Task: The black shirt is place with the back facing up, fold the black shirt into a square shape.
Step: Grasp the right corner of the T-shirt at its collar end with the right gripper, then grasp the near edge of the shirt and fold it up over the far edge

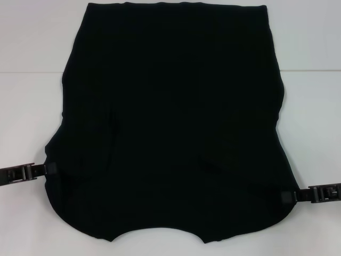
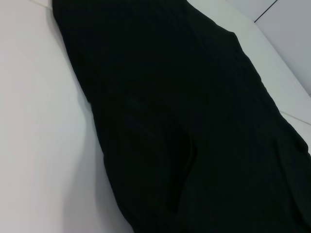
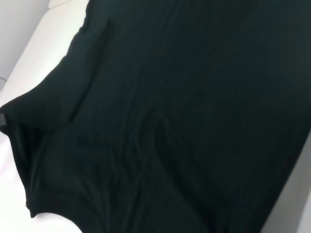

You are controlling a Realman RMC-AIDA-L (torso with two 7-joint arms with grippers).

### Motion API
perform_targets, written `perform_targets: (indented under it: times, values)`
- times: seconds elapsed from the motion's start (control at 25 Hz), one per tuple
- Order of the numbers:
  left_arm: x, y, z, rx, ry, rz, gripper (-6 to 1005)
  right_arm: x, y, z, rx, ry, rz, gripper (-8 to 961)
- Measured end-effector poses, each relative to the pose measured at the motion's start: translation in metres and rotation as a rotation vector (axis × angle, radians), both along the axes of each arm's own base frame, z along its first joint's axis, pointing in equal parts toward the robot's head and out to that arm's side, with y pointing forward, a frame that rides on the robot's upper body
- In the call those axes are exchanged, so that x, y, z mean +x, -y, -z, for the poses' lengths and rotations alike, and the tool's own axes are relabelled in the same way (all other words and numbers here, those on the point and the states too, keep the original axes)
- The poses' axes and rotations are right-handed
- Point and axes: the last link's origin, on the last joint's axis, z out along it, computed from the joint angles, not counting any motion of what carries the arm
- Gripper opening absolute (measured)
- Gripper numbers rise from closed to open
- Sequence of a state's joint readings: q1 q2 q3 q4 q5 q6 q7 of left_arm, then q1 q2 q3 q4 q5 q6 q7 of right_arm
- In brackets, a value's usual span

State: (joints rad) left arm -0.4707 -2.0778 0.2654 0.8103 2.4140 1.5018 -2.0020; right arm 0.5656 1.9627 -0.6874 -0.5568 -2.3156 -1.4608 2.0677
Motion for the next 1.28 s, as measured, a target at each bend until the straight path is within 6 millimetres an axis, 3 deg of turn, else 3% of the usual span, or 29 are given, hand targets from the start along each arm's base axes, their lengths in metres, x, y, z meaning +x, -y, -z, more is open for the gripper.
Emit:
perform_targets:
  times: [0.08,0.2,0.4,0.64,0.96,1.12,1.28]
  values:
    - [0.0,0.001,0.0,-0.003,0.005,0.001,99,0.002,0.002,0.0,0.008,-0.006,-0.005,346]
    - [0.002,0.006,0.001,-0.014,0.033,0.005,104,0.009,0.009,-0.003,0.025,-0.014,-0.004,118]
    - [0.002,0.026,-0.006,0.0,0.146,0.004,111,0.031,0.029,-0.023,0.091,-0.041,0.01,37]
    - [0.001,0.062,-0.01,-0.022,0.267,0.006,119,0.055,0.056,-0.05,0.151,-0.054,0.011,39]
    - [0.003,0.114,0.006,-0.101,0.386,0.015,131,0.074,0.097,-0.067,0.151,-0.068,0.006,38]
    - [0.004,0.126,0.011,-0.117,0.426,-0.002,136,0.077,0.115,-0.07,0.134,-0.088,0.012,38]
    - [0.006,0.121,0.011,-0.117,0.439,-0.005,142,0.073,0.109,-0.073,0.148,-0.098,-0.004,37]
